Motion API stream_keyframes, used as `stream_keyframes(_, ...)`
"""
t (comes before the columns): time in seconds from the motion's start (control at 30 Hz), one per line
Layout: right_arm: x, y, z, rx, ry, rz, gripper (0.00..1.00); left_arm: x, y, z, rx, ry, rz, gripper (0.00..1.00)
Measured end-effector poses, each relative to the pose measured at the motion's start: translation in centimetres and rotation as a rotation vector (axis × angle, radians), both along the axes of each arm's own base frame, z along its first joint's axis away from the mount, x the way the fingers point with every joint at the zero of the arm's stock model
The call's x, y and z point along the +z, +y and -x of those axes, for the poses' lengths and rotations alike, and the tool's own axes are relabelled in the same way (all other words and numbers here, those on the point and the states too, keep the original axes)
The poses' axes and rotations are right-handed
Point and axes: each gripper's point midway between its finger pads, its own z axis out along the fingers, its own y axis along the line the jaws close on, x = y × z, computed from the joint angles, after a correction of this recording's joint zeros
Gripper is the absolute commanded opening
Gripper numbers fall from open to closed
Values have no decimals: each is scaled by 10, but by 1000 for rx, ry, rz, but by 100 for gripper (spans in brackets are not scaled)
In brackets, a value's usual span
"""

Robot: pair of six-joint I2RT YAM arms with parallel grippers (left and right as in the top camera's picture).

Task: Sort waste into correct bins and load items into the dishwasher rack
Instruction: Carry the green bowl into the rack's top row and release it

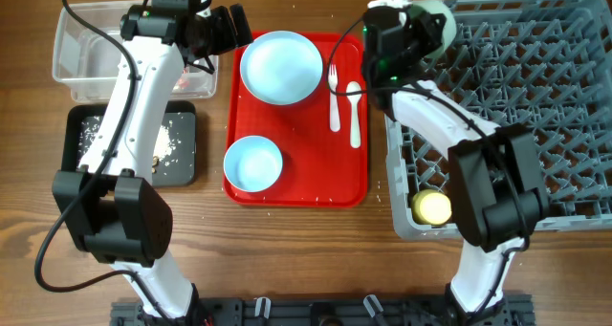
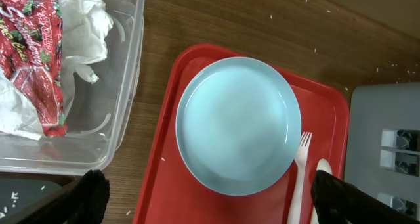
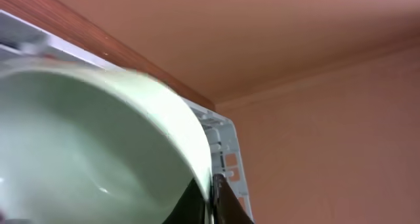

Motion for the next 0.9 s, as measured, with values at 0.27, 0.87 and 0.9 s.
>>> stream_keyframes(0.27,-23,59,13,136,113,18,83,0,0,0,0,0,0,100)
stream_keyframes(0.87,32,138,73,400,78,-999,99,0,0,0,0,0,0,100)
stream_keyframes(0.9,28,147,80,388,106,-1091,100,0,0,0,0,0,0,100)
